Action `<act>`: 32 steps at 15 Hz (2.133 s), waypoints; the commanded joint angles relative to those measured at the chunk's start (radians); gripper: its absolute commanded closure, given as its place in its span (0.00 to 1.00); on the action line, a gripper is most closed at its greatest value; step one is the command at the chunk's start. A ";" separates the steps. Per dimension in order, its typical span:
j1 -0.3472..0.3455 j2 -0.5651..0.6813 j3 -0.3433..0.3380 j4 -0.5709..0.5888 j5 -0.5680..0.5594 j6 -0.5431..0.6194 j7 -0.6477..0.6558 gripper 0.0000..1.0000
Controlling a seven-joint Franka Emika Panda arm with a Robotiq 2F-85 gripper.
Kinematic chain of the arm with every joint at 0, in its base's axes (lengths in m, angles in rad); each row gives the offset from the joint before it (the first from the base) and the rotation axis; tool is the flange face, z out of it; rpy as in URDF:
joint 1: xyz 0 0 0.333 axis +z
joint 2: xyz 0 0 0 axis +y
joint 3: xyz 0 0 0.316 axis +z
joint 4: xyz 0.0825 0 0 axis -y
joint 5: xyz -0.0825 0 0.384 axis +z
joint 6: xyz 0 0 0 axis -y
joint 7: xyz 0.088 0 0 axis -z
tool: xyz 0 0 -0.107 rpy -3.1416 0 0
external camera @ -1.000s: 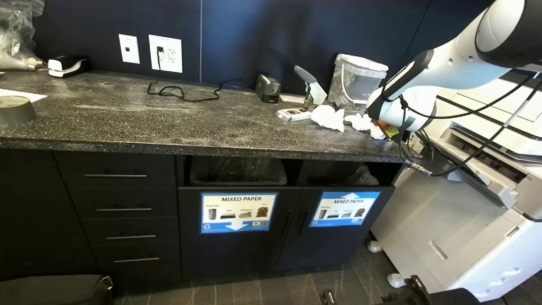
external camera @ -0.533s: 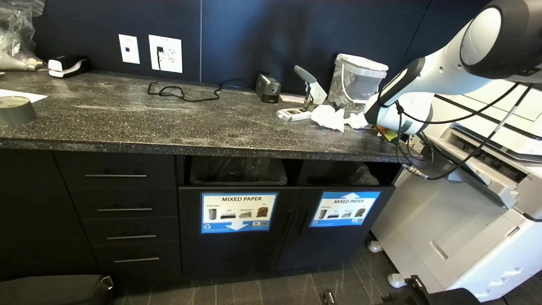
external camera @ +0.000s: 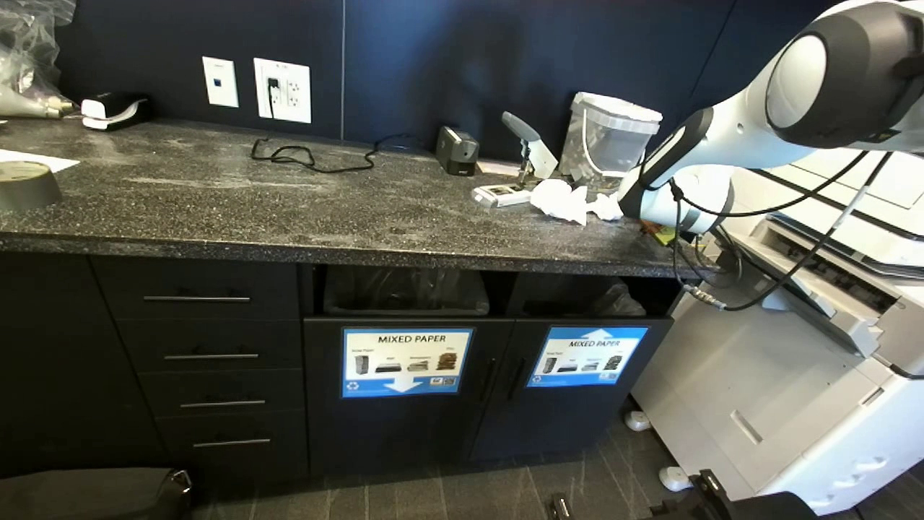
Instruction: Put three crumpled papers inside the bin on the right
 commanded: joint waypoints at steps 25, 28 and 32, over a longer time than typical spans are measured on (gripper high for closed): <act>-0.042 0.020 0.182 0.140 0.030 0.044 -0.232 0.00; -0.063 0.045 0.208 0.178 0.035 0.026 -0.235 0.00; -0.028 0.081 0.177 0.191 0.032 0.040 -0.214 0.32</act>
